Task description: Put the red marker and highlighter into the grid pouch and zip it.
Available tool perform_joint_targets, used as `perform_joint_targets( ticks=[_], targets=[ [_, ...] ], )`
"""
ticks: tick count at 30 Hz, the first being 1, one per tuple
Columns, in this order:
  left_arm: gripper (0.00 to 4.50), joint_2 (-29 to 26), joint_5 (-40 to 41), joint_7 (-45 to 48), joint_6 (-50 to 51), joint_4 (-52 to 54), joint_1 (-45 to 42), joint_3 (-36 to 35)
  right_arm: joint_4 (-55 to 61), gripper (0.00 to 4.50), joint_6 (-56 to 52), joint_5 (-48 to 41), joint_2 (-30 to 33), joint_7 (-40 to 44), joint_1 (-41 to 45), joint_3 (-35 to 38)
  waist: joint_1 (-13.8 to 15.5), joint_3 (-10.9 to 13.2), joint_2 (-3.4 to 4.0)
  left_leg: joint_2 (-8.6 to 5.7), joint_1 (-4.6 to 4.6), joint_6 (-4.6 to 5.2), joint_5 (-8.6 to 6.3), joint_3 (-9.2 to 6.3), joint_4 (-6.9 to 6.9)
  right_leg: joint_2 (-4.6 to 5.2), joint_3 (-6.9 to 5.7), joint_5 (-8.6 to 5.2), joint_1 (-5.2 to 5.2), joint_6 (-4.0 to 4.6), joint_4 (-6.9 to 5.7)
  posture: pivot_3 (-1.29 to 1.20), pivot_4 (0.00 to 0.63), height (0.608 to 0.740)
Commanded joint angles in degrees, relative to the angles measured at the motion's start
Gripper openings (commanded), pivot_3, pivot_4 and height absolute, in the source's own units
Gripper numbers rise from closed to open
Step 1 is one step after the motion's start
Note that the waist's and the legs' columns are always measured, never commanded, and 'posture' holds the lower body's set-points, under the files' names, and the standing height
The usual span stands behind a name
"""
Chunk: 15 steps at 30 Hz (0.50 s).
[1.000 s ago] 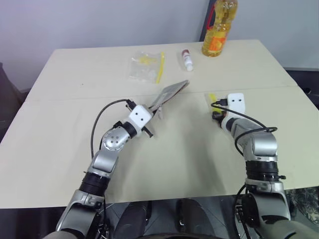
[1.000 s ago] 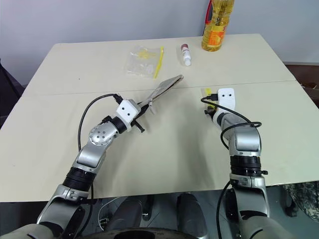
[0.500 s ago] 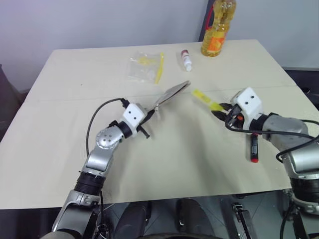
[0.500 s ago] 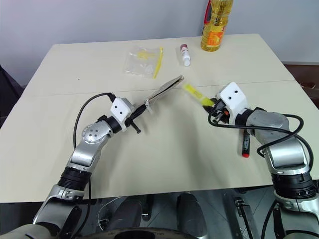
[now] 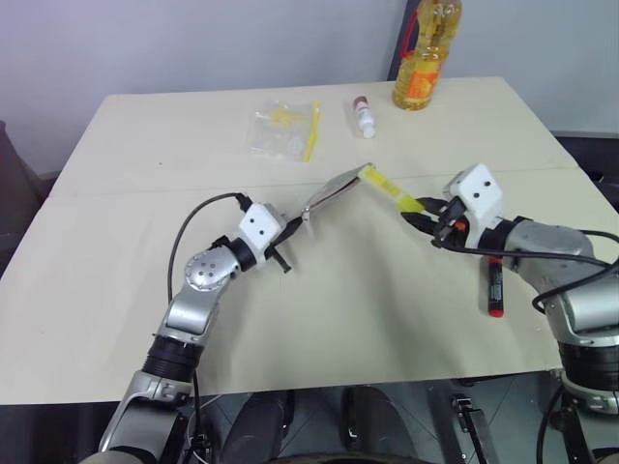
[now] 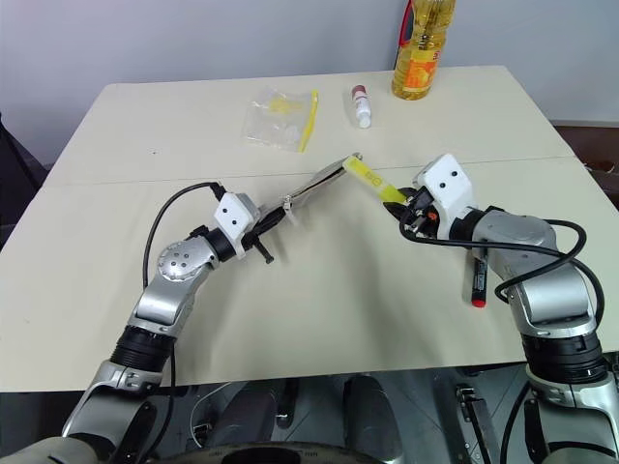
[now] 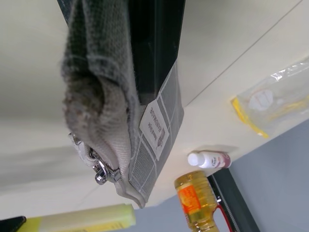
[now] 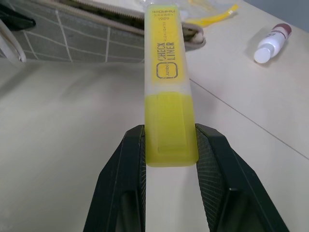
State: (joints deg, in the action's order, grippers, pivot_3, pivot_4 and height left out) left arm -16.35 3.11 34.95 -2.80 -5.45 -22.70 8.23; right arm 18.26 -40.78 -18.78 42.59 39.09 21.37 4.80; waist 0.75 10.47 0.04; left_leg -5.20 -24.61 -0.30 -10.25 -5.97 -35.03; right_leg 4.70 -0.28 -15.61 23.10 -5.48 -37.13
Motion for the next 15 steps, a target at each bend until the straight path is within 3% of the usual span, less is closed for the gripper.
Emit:
perform_joint_targets(
  ticks=[1, 15],
  targets=[
    [0.0, -0.4, 0.6, 0.5, -0.7, 3.1, 0.1, 0.0, 1.2, 0.86, 0.1, -0.4, -0.2, -0.3, 1.4, 0.4, 0.0, 0.0, 0.0, 0.0, 0.0, 0.0, 0.0, 0.0, 0.0, 0.0, 0.0, 0.0, 0.0, 0.0, 0.0, 0.0, 0.15, 0.74],
    [0.0, -0.5, 0.8, 2.2, -1.0, 4.1, 0.6, 0.3, 2.1, 0.86, -0.6, 0.3, 2.2, 1.4, -0.2, -1.4, 0.0, 0.0, 0.0, 0.0, -0.01, 0.0, 0.0, 0.0, 0.0, 0.0, 0.0, -0.01, 0.0, 0.01, 0.01, 0.0, 0.15, 0.74]
  ],
)
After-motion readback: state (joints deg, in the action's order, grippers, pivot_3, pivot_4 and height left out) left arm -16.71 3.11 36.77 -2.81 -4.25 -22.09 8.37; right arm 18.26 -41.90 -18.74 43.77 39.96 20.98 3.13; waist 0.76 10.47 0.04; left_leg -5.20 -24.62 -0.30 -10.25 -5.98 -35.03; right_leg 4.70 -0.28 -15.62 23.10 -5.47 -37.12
